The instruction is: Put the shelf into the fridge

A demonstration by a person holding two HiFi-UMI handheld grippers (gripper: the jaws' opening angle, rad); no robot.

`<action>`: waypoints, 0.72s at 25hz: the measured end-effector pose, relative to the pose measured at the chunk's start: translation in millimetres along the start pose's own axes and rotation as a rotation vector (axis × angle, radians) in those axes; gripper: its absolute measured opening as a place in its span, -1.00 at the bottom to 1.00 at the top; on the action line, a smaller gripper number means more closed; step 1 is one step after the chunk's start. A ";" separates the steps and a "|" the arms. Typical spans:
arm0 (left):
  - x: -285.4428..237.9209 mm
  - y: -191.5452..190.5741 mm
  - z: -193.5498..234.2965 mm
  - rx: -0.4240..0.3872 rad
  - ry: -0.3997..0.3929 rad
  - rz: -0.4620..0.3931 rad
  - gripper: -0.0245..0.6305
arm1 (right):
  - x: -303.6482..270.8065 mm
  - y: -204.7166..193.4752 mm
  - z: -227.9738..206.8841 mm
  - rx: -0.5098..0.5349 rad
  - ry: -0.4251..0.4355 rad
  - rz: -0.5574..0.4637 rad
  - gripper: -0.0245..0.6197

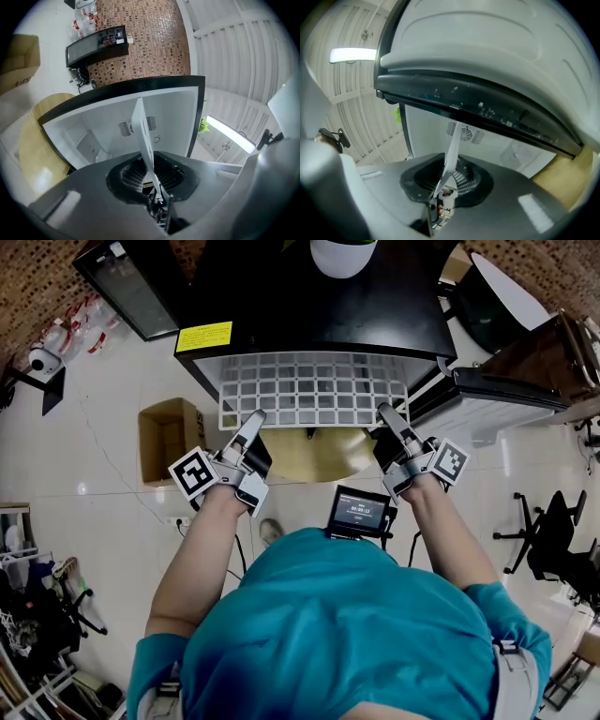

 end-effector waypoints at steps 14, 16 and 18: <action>-18.7 -3.8 14.4 -0.044 -0.026 -0.004 -0.80 | -10.4 -2.9 -17.0 -0.018 0.049 -0.134 -0.77; -26.0 1.2 16.1 -0.039 -0.025 -0.022 -0.80 | -16.4 2.2 -19.5 -0.025 0.042 -0.167 -0.77; -31.5 5.6 19.8 -0.025 -0.013 -0.049 -0.80 | -22.5 6.8 -21.0 -0.033 0.035 -0.206 -0.77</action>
Point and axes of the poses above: the fingertips, and each gripper's own axes: x backward along the fingers, z to its left, y out of its top, the point moved 6 cm from there along x, backward along the fingers, and after that the axes turned 8 degrees about x, right-handed, at the moved point
